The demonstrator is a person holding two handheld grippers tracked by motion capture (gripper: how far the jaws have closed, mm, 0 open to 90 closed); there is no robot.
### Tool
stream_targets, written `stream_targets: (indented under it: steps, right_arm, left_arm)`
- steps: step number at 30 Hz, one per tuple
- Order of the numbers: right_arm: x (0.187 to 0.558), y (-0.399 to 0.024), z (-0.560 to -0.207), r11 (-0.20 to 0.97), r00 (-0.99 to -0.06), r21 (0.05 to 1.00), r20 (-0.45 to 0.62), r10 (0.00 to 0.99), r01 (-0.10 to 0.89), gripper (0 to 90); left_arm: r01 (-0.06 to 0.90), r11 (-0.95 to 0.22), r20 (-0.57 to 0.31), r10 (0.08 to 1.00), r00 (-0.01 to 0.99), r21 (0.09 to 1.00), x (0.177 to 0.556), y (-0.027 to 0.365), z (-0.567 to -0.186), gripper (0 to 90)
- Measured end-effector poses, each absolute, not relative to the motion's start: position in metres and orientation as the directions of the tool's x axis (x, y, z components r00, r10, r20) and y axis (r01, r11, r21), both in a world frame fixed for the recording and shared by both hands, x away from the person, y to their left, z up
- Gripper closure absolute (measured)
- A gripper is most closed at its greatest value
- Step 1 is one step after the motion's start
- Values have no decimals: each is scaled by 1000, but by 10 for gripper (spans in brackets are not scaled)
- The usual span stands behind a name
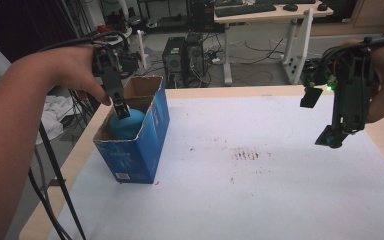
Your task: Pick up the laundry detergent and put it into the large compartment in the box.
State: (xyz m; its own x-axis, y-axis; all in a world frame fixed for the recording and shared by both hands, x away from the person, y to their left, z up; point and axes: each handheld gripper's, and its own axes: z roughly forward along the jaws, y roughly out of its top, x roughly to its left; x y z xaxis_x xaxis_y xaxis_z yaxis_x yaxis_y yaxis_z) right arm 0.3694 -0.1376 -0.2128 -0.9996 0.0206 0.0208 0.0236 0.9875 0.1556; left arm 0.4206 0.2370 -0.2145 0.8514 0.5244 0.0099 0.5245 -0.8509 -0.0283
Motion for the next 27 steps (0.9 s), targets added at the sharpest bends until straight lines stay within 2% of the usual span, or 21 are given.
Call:
stream_targets:
  steps: [6, 18, 27]
  right_arm:
    - [371, -136, -214, 988, -1000, 153, 22, 14, 17, 16]
    - [374, -135, -213, 988, -999, 153, 34, 17, 22, 16]
    - [379, -137, -213, 987, -999, 154, 40, 31, 37, 16]
  left_arm:
    - [479, -878, -6, 479, 878, -17, 415, 222, -203, 126]
    - [344, -939, 20, 344, 939, -12, 407, 178, -192, 17]
    - [214, -977, -16, 214, 977, -16, 405, 142, -203, 17]
